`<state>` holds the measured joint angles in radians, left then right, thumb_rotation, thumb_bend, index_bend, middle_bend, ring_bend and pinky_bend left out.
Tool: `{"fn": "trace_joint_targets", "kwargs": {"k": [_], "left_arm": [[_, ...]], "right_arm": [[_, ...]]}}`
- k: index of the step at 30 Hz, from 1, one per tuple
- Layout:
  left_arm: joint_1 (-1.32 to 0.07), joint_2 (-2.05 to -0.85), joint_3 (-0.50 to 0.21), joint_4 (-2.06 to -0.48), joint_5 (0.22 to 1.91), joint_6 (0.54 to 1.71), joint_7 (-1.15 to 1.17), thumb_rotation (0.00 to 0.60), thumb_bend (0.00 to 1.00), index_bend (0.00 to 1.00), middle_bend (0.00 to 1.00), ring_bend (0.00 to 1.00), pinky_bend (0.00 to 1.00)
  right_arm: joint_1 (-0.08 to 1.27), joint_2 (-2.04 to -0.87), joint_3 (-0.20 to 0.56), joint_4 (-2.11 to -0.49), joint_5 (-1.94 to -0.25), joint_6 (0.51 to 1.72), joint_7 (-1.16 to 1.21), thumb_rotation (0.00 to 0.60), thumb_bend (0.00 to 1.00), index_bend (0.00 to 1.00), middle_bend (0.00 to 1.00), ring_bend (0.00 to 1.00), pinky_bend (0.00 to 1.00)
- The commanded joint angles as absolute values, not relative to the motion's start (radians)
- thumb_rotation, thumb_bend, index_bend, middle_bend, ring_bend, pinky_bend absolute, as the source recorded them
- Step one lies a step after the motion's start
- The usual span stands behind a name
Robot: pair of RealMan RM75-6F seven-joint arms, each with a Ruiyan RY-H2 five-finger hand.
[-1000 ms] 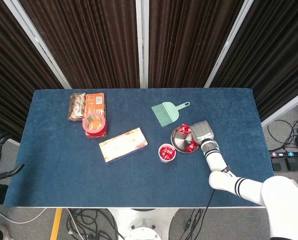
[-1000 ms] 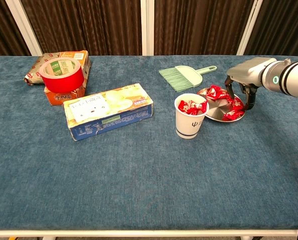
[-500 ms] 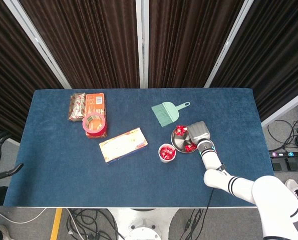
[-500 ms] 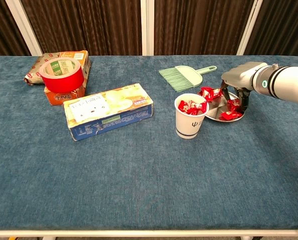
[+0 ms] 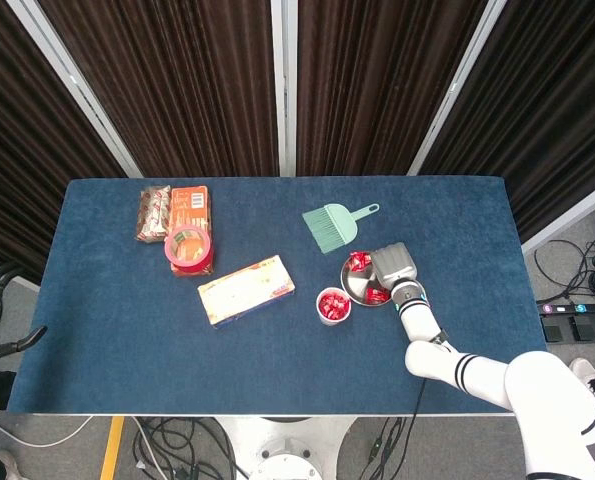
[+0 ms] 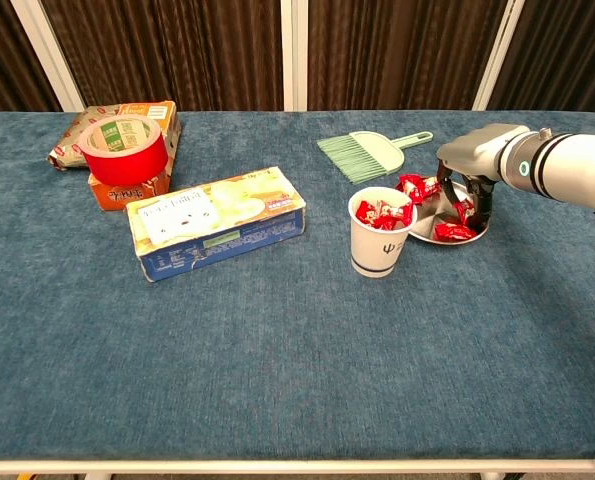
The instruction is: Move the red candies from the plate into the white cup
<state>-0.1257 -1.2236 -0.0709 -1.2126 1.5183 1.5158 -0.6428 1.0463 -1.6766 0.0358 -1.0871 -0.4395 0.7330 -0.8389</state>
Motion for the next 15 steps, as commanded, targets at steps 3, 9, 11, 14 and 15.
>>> {"fn": "trace_joint_targets", "kwargs": {"k": [3,9,11,14,15], "left_arm": [[-0.126,-1.221,-0.071,-1.218,1.52,1.518,-0.64,0.16,0.09,0.17,0.16,0.1,0.2],[-0.126,-1.22,-0.071,-1.223,1.522,1.519,-0.635,0.161,0.09,0.17,0.16,0.1,0.2],[-0.126,-1.22,-0.071,-1.224,1.522,1.52,-0.633,0.159,0.09,0.17,0.16,0.1,0.2],[-0.126,-1.22,-0.071,-1.227,1.522,1.52,-0.631,0.158,0.09,0.17,0.16,0.1,0.2],[-0.126,-1.22,-0.071,-1.229,1.522,1.521,-0.63,0.16,0.09,0.17,0.16,0.1,0.2]], "right_arm": [[1.041,-1.642,0.056,-1.152,-0.479,0.774,-0.815,0.6,0.16,0.56,1.0,1.0,1.0],[1.034,-1.557,0.091,-1.317,-0.57,0.87,-0.784,0.6,0.16,0.56,1.0,1.0,1.0],[1.03,-1.527,0.102,-1.378,-0.604,0.902,-0.776,0.6,0.16,0.56,1.0,1.0,1.0],[1.023,-1.481,0.114,-1.483,-0.668,0.951,-0.766,0.6,0.16,0.56,1.0,1.0,1.0],[1.02,-1.466,0.116,-1.522,-0.692,0.968,-0.764,0.6,0.16,0.56,1.0,1.0,1.0]]}}
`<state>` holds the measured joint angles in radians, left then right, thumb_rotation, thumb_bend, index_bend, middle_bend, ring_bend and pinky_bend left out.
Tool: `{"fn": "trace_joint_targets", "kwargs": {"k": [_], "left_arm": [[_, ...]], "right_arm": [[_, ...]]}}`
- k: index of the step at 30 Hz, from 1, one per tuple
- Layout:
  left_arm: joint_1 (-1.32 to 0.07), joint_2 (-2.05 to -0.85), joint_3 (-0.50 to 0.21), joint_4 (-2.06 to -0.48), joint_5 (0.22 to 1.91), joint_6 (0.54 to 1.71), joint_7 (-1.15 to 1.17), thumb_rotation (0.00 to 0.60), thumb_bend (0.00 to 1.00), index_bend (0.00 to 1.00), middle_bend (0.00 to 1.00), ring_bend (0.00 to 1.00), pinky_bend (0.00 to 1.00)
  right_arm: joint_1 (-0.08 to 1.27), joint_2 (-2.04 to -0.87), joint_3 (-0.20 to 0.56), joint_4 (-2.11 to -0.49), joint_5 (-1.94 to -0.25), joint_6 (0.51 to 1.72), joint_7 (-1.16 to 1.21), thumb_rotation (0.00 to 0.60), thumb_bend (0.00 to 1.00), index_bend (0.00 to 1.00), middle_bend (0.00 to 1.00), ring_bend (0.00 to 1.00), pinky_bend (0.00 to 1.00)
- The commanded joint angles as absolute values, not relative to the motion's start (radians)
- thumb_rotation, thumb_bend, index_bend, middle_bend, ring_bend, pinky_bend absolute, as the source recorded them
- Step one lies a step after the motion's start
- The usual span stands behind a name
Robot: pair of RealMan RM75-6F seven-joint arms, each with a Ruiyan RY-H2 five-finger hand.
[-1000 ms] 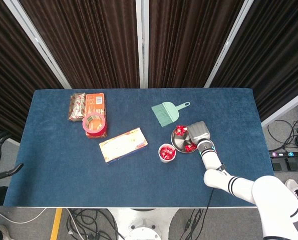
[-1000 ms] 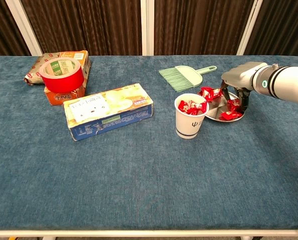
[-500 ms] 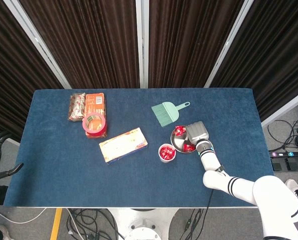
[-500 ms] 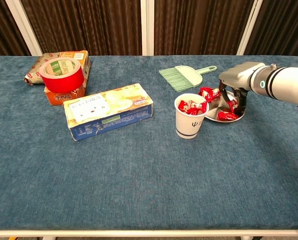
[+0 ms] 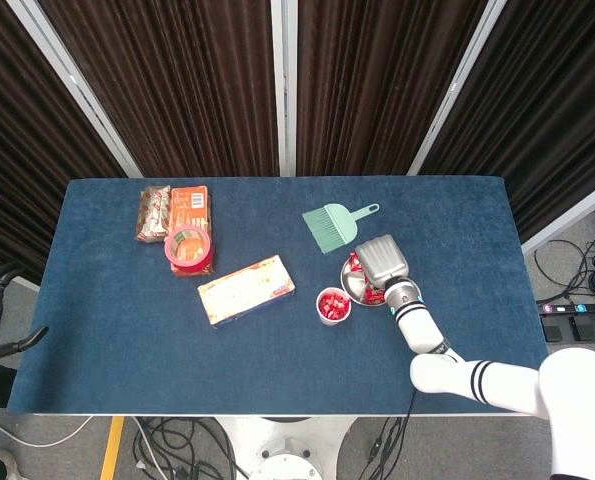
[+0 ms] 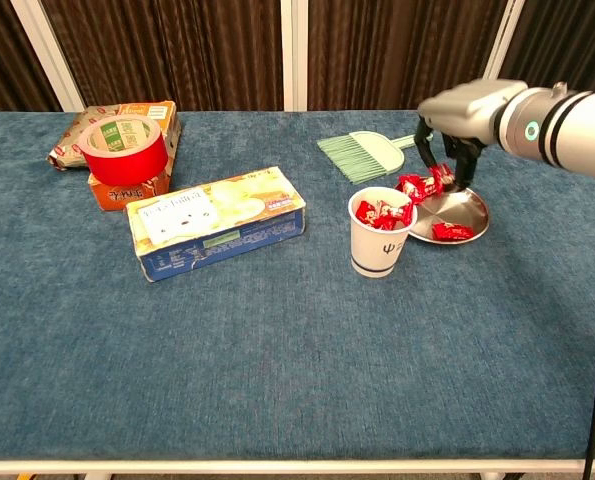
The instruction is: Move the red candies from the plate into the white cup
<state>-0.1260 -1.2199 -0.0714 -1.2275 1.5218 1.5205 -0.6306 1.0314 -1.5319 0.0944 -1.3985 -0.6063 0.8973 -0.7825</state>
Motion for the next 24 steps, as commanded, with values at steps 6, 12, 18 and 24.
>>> {"fn": "trace_joint_targets", "kwargs": {"k": [6,12,18,24], "left_arm": [[-0.124,-1.219,-0.071,-1.238,1.524,1.526,-0.624,0.16,0.09,0.17,0.16,0.1,0.2],[-0.12,-1.214,-0.07,-1.245,1.524,1.531,-0.619,0.159,0.09,0.17,0.16,0.1,0.2],[-0.117,-1.21,-0.072,-1.246,1.524,1.537,-0.625,0.16,0.09,0.17,0.16,0.1,0.2],[-0.115,-1.211,-0.071,-1.241,1.522,1.536,-0.632,0.162,0.09,0.17,0.16,0.1,0.2]], "right_arm": [[1.006,-1.429,0.106,-1.664,-0.783,1.015,-0.766,0.6,0.16,0.56,1.0,1.0,1.0],[1.003,-1.436,0.088,-1.704,-0.823,0.994,-0.755,0.6,0.16,0.56,1.0,1.0,1.0],[1.006,-1.455,0.08,-1.688,-0.817,0.977,-0.758,0.6,0.12,0.56,1.0,1.0,1.0],[1.009,-1.464,0.084,-1.672,-0.825,0.968,-0.747,0.6,0.04,0.52,1.0,1.0,1.0]]}}
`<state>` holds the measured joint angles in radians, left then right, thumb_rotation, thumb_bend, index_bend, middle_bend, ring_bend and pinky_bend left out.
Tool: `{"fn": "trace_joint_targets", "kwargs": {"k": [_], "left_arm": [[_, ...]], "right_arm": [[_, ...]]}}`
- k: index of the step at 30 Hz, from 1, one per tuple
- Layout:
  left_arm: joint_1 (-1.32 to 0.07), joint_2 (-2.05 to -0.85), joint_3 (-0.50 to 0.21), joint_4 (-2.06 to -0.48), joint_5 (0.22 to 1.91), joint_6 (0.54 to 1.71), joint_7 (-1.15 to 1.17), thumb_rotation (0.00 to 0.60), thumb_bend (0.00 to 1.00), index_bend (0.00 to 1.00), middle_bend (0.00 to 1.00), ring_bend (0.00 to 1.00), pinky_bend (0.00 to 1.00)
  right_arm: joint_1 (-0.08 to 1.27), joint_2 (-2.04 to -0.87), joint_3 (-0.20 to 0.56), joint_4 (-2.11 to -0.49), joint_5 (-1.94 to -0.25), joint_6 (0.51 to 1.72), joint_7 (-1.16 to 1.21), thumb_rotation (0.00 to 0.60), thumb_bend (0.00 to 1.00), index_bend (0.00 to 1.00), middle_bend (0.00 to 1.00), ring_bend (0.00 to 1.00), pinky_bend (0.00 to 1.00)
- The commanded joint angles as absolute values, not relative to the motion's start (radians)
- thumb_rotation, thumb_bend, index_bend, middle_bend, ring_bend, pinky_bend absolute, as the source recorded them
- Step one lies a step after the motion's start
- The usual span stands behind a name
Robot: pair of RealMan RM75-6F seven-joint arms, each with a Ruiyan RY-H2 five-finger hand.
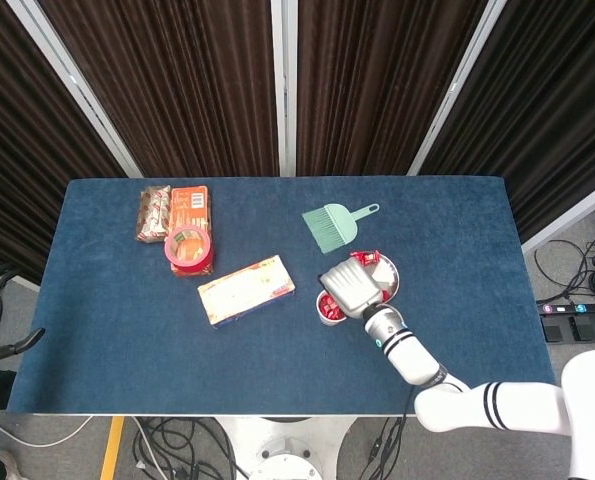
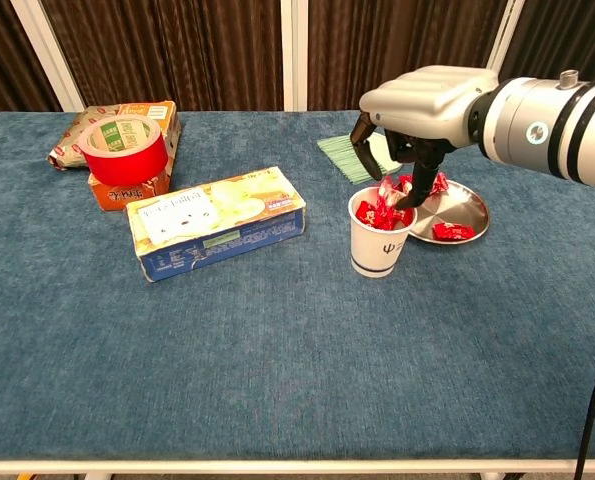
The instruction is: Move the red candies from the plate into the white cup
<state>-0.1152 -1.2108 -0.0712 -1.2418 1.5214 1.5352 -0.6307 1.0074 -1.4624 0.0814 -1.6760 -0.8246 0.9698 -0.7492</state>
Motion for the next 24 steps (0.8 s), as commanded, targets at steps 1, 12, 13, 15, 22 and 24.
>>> {"fn": "trace_joint_targets", "kwargs": {"k": [1,12,13,15,22,24], "left_arm": [[-0.115,-1.212,-0.072,-1.24,1.521,1.536,-0.632,0.162,0.09,0.17,0.16,0.1,0.2],[-0.117,-1.213,-0.072,-1.237,1.525,1.536,-0.638,0.163,0.09,0.17,0.16,0.1,0.2],[-0.117,-1.214,-0.072,-1.236,1.525,1.536,-0.638,0.16,0.09,0.17,0.16,0.1,0.2],[-0.118,-1.214,-0.073,-1.236,1.526,1.536,-0.64,0.16,0.09,0.17,0.16,0.1,0.2],[-0.112,-1.209,-0.072,-1.243,1.525,1.544,-0.633,0.157,0.09,0.17,0.16,0.1,0.2],[-0.111,-1.207,-0.071,-1.246,1.526,1.544,-0.629,0.156,0.09,0.17,0.16,0.1,0.2]], "right_arm": [[1.009,-1.465,0.085,-1.67,-0.825,0.968,-0.747,0.6,0.04,0.52,1.0,1.0,1.0],[1.014,-1.472,0.107,-1.581,-0.753,0.984,-0.773,0.6,0.04,0.51,1.0,1.0,1.0],[1.018,-1.479,0.106,-1.556,-0.732,0.975,-0.781,0.6,0.04,0.51,1.0,1.0,1.0],[1.027,-1.503,0.1,-1.485,-0.678,0.947,-0.802,0.6,0.04,0.5,1.0,1.0,1.0],[1.053,-1.6,0.08,-1.259,-0.536,0.852,-0.853,0.6,0.04,0.49,1.0,1.0,1.0],[1.058,-1.623,0.078,-1.21,-0.528,0.831,-0.855,0.6,0.04,0.48,1.0,1.0,1.0]]}}
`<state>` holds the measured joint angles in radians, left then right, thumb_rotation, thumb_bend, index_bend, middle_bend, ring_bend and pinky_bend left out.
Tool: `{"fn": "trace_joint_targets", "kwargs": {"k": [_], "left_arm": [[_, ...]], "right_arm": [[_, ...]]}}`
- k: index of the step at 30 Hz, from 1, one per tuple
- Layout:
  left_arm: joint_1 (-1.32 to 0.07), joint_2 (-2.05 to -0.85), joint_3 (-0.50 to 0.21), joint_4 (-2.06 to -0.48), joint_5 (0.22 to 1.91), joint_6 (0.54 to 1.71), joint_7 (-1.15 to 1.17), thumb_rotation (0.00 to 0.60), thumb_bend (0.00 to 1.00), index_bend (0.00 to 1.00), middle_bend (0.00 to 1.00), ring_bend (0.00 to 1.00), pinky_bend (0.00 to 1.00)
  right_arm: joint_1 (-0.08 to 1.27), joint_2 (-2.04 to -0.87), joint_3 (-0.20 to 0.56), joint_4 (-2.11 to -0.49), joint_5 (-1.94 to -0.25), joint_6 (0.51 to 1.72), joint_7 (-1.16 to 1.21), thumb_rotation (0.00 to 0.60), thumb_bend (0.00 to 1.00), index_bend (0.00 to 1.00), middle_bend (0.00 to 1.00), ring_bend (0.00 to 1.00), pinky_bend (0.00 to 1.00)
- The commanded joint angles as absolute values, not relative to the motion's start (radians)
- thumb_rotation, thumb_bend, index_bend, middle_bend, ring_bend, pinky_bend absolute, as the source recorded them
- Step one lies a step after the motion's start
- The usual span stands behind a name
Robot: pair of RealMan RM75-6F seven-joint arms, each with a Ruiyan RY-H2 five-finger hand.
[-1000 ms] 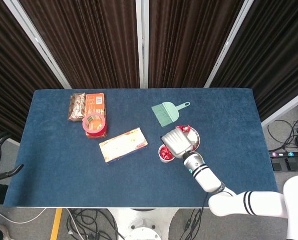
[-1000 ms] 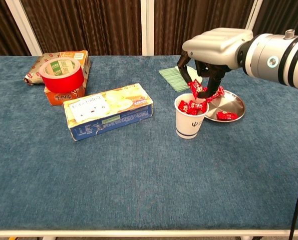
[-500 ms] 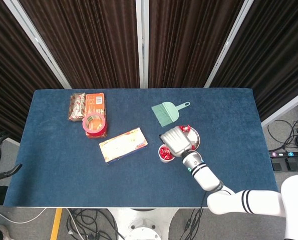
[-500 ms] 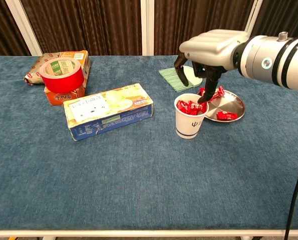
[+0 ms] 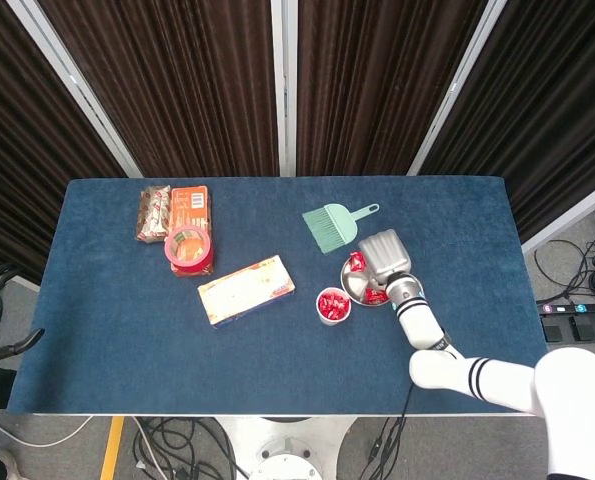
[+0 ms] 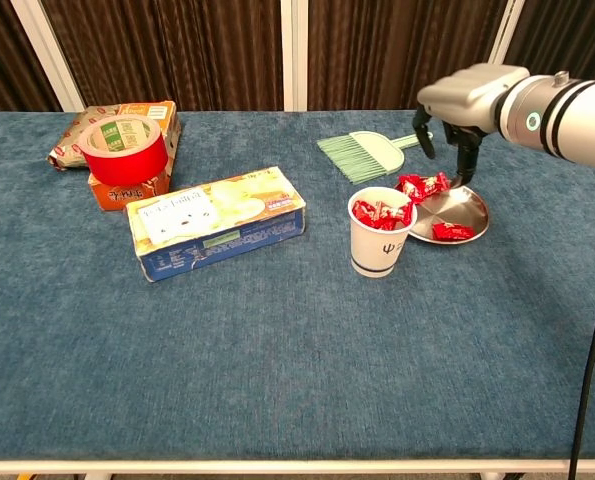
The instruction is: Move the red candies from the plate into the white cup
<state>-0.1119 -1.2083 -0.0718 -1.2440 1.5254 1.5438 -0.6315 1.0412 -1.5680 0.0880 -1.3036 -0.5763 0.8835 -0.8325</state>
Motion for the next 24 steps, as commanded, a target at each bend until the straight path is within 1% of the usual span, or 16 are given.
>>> {"fn": "trace_joint_targets", "kwargs": {"k": [1,12,17,24], "left_arm": [[-0.111,-1.206,-0.071,-1.247,1.526,1.544,-0.627,0.157,0.09,0.17,0.16,0.1,0.2],[-0.113,-1.202,-0.073,-1.263,1.532,1.551,-0.617,0.159,0.09,0.17,0.16,0.1,0.2],[-0.113,-1.201,-0.074,-1.262,1.53,1.549,-0.617,0.157,0.09,0.17,0.16,0.1,0.2],[-0.111,-1.202,-0.073,-1.256,1.525,1.545,-0.621,0.159,0.09,0.17,0.16,0.1,0.2]], "right_arm": [[1.06,-1.632,0.077,-1.19,-0.527,0.824,-0.857,0.6,0.04,0.48,1.0,1.0,1.0],[1.092,-1.725,0.065,-0.986,-0.565,0.729,-0.87,0.6,0.05,0.44,1.0,1.0,1.0],[1.099,-1.757,0.072,-0.925,-0.548,0.693,-0.876,0.6,0.05,0.44,1.0,1.0,1.0],[1.102,-1.777,0.074,-0.89,-0.536,0.672,-0.886,0.6,0.06,0.44,1.0,1.0,1.0]]}}
